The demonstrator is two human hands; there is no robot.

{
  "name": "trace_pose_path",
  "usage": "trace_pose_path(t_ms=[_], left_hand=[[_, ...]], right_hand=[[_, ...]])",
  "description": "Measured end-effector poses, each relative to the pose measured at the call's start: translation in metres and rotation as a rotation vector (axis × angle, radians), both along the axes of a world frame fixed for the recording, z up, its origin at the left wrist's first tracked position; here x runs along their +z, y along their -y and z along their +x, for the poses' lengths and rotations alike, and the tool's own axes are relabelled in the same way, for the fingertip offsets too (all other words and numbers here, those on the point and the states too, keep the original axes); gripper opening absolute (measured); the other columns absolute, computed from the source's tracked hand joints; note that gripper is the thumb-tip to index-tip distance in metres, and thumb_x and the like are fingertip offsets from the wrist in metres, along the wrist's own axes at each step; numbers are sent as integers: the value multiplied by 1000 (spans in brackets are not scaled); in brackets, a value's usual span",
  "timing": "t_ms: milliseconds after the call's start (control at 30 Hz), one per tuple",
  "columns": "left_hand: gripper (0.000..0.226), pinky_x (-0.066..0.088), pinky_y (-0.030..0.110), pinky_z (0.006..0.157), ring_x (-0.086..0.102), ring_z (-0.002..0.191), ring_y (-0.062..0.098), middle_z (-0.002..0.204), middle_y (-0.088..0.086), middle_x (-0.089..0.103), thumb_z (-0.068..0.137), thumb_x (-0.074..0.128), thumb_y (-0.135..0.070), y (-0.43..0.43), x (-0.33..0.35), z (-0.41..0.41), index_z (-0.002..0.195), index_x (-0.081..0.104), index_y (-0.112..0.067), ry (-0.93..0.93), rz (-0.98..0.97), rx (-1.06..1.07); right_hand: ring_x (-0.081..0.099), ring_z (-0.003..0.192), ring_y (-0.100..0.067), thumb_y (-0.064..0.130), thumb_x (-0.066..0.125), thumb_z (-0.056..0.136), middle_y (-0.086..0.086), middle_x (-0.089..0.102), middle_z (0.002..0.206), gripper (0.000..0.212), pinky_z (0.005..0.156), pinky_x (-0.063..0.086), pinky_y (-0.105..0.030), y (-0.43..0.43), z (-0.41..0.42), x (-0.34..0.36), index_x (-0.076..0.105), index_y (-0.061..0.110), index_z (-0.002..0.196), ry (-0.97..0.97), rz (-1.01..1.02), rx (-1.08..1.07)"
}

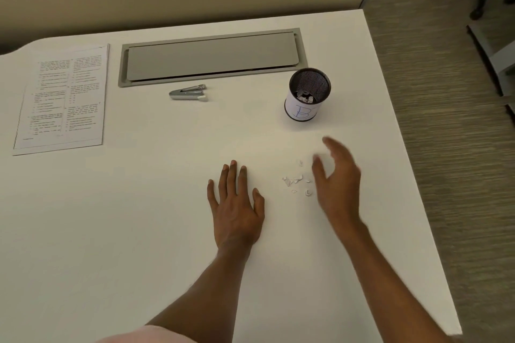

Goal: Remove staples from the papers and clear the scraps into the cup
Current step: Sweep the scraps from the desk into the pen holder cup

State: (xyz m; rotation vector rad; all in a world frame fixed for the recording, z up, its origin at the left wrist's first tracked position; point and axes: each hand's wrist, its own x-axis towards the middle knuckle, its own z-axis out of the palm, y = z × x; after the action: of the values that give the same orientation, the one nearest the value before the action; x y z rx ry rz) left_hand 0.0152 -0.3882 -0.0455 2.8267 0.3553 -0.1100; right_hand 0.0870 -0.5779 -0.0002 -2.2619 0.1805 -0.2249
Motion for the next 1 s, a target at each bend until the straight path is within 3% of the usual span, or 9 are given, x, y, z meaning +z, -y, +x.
trace_pose_path(t_ms=[133, 167, 300, 367, 567, 700, 833, 933, 1000], left_hand=[[63, 8, 54, 136, 11, 168, 18, 180, 1, 19, 108, 33, -42, 0, 2, -1, 166, 30, -17, -1, 0, 0], [63, 7, 54, 136, 11, 168, 19, 179, 1, 20, 108, 33, -42, 0, 2, -1, 166, 31, -17, 3, -1, 2], [64, 8, 54, 136, 12, 167, 19, 179, 2, 21, 108, 33, -43, 0, 2, -2, 167, 30, -17, 9, 6, 3], [65, 8, 54, 136, 12, 168, 19, 179, 2, 20, 108, 32, -44, 1, 3, -2, 167, 30, -17, 9, 6, 4], [66, 7, 54, 136, 9, 168, 18, 180, 1, 17, 108, 27, -46, 1, 3, -3, 168, 28, -19, 5, 10, -2], [65, 8, 54, 136, 10, 168, 18, 180, 1, 18, 108, 31, -44, 0, 2, -3, 168, 29, -19, 15, 1, 1], [64, 9, 54, 136, 13, 167, 18, 179, 2, 21, 108, 36, -42, 0, 3, -3, 166, 32, -18, 30, -10, 5], [62, 8, 54, 136, 13, 167, 19, 179, 2, 21, 108, 37, -41, 0, 3, -3, 166, 31, -17, 31, -17, 4], [62, 8, 53, 136, 13, 167, 19, 179, 1, 21, 108, 36, -41, 0, 3, -3, 166, 31, -17, 27, -17, 4]], right_hand=[[25, 157, -14, 29, 72, 96, -4, 28, 169, 82, 123, 15, -9, -12, -77, -31, 26, 12, 162, -217, -34, 32], [17, 159, -12, 33, 71, 96, -2, 19, 172, 89, 123, 12, -9, -16, -88, -35, 18, 14, 164, -229, -68, 42], [4, 162, -17, 42, 66, 98, -7, 4, 175, 98, 130, 20, -38, -39, -98, -44, 1, 12, 165, -218, -173, 33], [1, 162, -21, 43, 62, 100, -10, 2, 175, 96, 131, 18, -43, -51, -88, -44, 1, 7, 164, -231, -212, 16], [10, 161, -31, 36, 51, 106, -19, 13, 172, 78, 130, 19, -47, -72, -40, -41, 12, 0, 163, -234, -369, 122], [31, 154, -36, 17, 57, 104, -22, 36, 164, 55, 122, 37, -51, -63, -40, -50, 41, -2, 154, -103, -498, 325], [34, 154, -28, -26, 61, 79, -13, 39, 164, 82, 113, 47, -34, -29, -63, -53, 44, 5, 154, -36, -471, 477], [45, 148, -28, -33, 60, 66, -12, 50, 158, 90, 90, 63, -32, 0, -79, -47, 54, 6, 147, 57, -537, 593], [56, 139, -30, -32, 59, 67, -14, 60, 148, 79, 91, 64, -36, 19, -83, -47, 62, 2, 139, 144, -544, 659]])
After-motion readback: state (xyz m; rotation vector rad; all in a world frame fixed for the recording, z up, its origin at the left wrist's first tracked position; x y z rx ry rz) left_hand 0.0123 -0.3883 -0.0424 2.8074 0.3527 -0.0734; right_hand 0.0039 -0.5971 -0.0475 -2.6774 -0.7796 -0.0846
